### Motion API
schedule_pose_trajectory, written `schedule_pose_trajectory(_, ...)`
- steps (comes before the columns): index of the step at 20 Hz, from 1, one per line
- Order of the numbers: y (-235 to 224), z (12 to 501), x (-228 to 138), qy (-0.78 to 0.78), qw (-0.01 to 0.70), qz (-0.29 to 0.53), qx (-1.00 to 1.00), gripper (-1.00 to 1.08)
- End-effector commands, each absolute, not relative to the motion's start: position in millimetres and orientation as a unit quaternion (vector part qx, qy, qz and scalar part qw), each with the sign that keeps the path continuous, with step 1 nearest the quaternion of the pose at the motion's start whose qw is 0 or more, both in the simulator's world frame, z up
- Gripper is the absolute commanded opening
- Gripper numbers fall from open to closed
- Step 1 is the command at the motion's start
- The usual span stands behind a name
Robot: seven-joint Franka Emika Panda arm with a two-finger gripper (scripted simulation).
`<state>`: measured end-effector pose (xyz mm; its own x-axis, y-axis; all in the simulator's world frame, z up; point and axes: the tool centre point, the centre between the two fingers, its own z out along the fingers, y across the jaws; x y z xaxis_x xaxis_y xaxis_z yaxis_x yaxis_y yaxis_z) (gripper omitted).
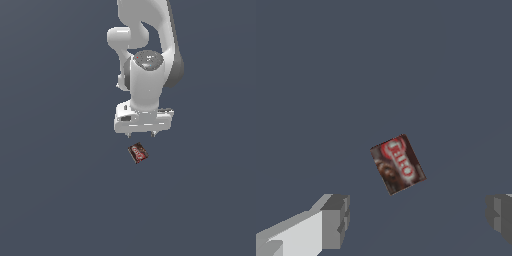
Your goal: Pick up the object and move it to a goal position.
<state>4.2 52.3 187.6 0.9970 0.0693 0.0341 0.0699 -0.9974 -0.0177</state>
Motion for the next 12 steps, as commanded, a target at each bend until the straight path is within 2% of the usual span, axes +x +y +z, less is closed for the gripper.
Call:
schedule_pose_trajectory(1, 52.3, 187.7, 4.2, -0.035, 0.009, -0.017, -0.999, 1.0)
schedule_pose_trajectory(12, 54.9, 183.3, 5.7, -0.012, 0.013, -0.014, -1.0, 1.0)
